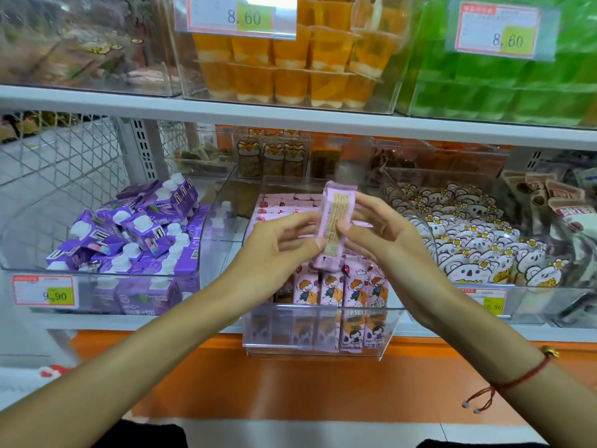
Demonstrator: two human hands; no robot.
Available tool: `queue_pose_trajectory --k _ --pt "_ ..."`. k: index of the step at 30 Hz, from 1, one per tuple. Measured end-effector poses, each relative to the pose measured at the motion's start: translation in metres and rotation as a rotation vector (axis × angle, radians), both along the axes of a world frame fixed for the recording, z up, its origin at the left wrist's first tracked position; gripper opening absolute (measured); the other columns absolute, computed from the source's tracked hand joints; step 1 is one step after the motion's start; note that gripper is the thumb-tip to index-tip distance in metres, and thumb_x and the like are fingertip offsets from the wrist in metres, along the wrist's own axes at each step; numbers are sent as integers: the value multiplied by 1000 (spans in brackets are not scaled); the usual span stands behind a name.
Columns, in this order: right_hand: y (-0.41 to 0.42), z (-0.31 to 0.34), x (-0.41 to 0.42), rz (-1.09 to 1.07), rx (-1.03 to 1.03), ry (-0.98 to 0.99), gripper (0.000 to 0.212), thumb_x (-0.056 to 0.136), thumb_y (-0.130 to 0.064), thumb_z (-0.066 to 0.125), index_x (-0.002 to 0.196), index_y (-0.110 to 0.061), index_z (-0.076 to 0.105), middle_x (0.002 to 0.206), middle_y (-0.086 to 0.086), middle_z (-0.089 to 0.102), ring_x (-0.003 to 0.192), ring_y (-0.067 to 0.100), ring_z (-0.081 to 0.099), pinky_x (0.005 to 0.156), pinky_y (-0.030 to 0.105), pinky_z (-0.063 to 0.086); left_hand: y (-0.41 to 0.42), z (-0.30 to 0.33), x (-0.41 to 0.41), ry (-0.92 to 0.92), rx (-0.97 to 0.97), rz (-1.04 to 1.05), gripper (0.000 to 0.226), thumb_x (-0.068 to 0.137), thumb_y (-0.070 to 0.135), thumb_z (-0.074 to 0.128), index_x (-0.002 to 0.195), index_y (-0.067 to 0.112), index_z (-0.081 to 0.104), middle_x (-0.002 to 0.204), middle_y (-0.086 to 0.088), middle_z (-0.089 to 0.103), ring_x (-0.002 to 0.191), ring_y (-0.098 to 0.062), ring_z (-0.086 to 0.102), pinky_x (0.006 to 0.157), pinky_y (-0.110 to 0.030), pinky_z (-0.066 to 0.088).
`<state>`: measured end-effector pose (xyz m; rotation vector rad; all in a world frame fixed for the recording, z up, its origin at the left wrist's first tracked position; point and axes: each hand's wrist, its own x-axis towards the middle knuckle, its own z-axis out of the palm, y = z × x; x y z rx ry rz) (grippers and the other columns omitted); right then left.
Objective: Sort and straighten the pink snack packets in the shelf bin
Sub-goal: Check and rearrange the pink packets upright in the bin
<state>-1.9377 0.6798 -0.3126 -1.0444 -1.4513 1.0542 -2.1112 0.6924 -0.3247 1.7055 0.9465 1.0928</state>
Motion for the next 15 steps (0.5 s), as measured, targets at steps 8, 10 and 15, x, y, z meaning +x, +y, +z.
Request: queue_pose_trajectory --k 8,10,15 --pt "-3 -2 1 32 131 1 40 83 -13 69 120 -26 58 119 -5 65 108 6 63 82 16 52 0 -3 -2 62 300 85 43 91 5 60 123 34 55 122 23 60 118 5 54 103 -16 41" --pt "-5 -1 -2 -24 134 -2 47 78 -29 72 123 -27 57 120 -4 65 104 7 66 80 17 53 0 -3 -1 80 345 161 38 88 16 67 122 32 60 118 22 64 115 3 56 100 -21 44" --pt "-6 1 -4 -196 178 25 49 66 -43 75 105 -16 61 98 7 70 79 15 72 71 29 59 -9 -4 5 210 563 317 36 77 36 77 110 35 65 105 21 63 100 -2 59 85 -20 46"
